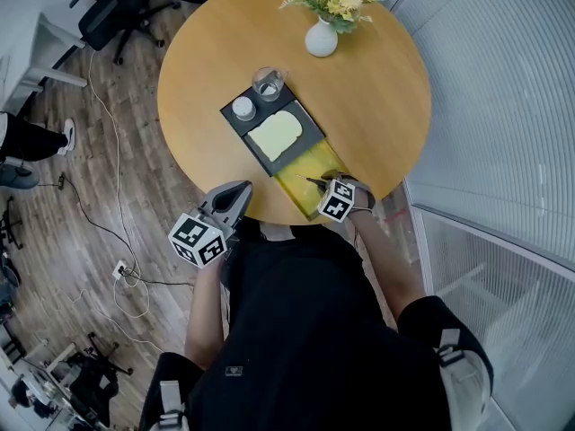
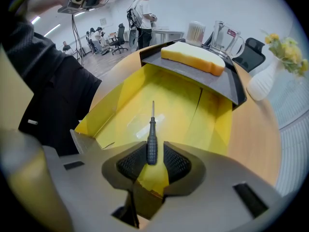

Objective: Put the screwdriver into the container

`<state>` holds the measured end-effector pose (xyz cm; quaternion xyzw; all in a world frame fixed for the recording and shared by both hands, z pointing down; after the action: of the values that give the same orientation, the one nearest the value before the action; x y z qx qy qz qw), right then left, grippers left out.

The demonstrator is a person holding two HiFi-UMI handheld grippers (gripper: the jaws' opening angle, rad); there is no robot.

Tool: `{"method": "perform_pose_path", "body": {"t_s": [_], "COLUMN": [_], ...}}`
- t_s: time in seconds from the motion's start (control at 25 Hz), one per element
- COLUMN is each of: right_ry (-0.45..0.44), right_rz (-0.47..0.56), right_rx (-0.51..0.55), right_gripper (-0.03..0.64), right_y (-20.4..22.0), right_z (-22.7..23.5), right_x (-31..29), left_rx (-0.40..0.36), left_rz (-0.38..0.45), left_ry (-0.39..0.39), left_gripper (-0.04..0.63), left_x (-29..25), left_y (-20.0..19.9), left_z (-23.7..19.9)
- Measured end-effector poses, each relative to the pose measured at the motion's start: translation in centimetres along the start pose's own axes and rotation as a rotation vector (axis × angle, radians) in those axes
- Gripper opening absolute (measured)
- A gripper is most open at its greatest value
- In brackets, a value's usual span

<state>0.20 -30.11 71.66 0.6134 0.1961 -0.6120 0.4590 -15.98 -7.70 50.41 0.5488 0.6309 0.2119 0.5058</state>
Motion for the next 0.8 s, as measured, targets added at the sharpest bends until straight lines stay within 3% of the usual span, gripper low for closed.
{"method": "perform_pose_path", "body": {"t_s": [0.16, 0.44, 0.64, 0.8], "right_ry": [-0.019, -0.025, -0.044, -0.037], "right_rz": [0.029, 0.105, 0.237, 0.375], "right_rx": [-0.002, 0.007, -0.024, -0.127], "right_gripper": [0.151, 0.172, 0.202, 0.202], "right_y": [0.2, 0.4, 1.1, 2.9], "right_z": [0.3, 0.7, 1.6, 1.8], "right_x": [0.2, 2.2, 4.3, 6.3], "left_rx": [0.004, 0.008, 0.012, 0.014], "left_rz": [-0.002, -0.003, 0.019, 0.039], "left_ry": [-0.007, -0.026, -0.015, -0.018], "left_gripper": [0.005, 0.005, 0.005, 0.005], "left_x": [-0.5, -1.2, -2.5, -3.2], "left_y": [0.3, 0.6, 0.6, 0.4], "left_z": [0.7, 1.7, 1.9, 2.5]}}
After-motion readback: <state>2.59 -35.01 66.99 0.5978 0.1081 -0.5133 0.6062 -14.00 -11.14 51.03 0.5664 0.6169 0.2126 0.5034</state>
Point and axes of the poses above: the fingertips, and each gripper's own axes: x backward along the fingers, z to its right, y out of its underside, the point moved 10 cm from there along x, backward along the fingers, and after that the axes turned 9 degrees about -y, right-handed, at the moved point
